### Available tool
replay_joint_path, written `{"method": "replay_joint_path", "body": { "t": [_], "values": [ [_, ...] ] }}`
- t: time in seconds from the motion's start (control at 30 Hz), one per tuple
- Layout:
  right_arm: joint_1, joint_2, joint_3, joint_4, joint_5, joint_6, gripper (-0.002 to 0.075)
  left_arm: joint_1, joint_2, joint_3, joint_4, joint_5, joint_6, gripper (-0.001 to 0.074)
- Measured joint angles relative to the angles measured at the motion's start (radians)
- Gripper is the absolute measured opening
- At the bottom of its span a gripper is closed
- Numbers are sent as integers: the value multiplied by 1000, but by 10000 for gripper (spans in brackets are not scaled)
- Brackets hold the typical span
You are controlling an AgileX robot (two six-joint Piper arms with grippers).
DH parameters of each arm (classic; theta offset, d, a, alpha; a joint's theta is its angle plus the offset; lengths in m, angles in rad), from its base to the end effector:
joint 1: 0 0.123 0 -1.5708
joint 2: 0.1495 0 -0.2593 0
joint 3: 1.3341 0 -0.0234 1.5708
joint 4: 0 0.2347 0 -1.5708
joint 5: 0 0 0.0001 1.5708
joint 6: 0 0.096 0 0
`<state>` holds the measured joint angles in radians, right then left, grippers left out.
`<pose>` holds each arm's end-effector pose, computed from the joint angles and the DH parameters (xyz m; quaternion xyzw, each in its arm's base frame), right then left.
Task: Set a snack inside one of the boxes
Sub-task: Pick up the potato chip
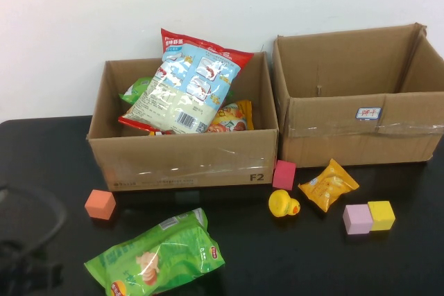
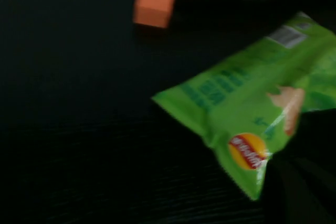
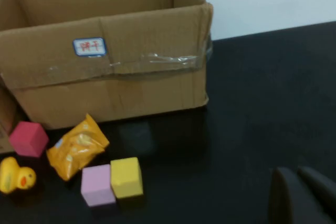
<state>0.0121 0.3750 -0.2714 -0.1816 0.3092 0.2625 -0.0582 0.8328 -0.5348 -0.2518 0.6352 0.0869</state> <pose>0.1016 -0.0041 0.2421 0.0474 0.8094 0.0074 0.5852 0.1533 -0.0232 0.2423 -0.0007 0.9301 -0.1004 0.3532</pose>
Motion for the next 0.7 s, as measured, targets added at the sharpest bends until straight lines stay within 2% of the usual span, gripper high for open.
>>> {"method": "replay_joint_path", "body": {
  "t": [0.1, 0.2, 0.3, 0.43, 0.53, 0.6, 0.7],
  "values": [
    [0, 0, 15, 14, -34, 0, -1, 0, 121, -50, -93, -7, 107, 6],
    [0, 0, 19, 15, -51, 0, -1, -28, 235, -103, -97, -9, 164, 60],
    [0, 0, 19, 15, -61, 0, -1, -90, 351, -153, -93, -9, 182, 172],
    [0, 0, 19, 15, -63, 0, -1, -209, 491, -232, -47, 6, 192, 420],
    [0, 0, 19, 15, -63, 0, -1, -295, 586, -282, 52, 11, 196, 568],
    [0, 0, 19, 15, -63, 0, -1, -344, 647, -303, 135, -8, 186, 613],
    [0, 0, 19, 15, -65, 0, -1, -401, 729, -319, 278, -63, 121, 640]
  ]
}}
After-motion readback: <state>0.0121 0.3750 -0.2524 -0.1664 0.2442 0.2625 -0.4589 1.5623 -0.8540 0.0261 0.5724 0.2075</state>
